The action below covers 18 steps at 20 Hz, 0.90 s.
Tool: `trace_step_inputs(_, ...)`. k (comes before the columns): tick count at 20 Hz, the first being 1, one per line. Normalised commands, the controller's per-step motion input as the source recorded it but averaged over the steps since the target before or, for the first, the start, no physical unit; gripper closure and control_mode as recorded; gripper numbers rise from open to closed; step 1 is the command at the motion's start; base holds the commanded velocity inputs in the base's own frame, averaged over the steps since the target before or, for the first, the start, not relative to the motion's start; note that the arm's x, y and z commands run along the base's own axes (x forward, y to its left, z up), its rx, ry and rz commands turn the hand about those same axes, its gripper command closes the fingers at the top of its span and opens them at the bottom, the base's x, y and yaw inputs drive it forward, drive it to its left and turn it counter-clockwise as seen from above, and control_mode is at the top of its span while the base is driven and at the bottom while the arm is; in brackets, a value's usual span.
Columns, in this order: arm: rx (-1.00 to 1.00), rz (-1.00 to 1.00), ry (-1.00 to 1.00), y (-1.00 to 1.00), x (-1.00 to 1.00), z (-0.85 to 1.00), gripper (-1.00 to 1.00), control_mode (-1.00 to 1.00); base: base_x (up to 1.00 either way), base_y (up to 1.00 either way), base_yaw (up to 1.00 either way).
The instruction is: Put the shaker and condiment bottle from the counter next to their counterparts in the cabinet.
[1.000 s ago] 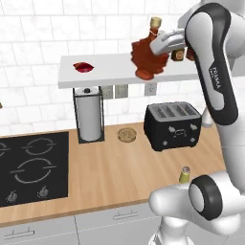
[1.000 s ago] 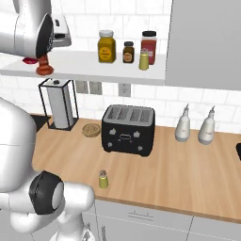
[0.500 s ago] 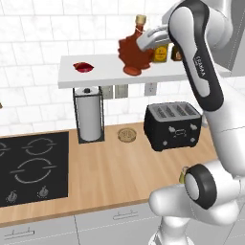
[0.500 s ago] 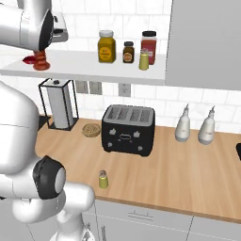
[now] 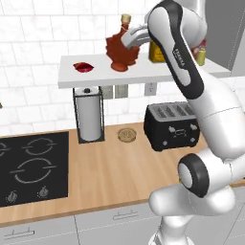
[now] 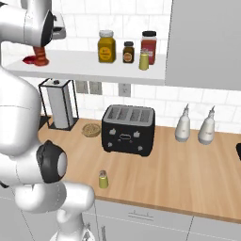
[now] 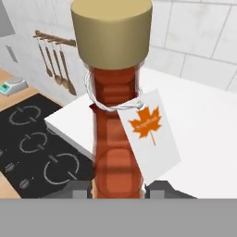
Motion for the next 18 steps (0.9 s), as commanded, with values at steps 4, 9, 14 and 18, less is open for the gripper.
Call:
trace_step_inputs(4, 0.00, 0.02, 0.00, 0.22, 0.43, -0.03, 1.00, -1.00, 0.00, 0.00, 0.00)
trace_step_inputs(9, 0.00, 0.00, 0.00, 0.04, 0.34, 0.00, 1.00, -1.00, 0.00, 0.00, 0.00)
trace_step_inputs(14, -0.01, 0.00, 0.01, 0.08, 0.31, -0.10, 1.00, -1.00, 0.00, 0.00, 0.00)
trace_step_inputs(18, -0.01, 0.01, 0.00, 0.06, 0.23, -0.15, 1.00, -1.00, 0.00, 0.00, 0.00)
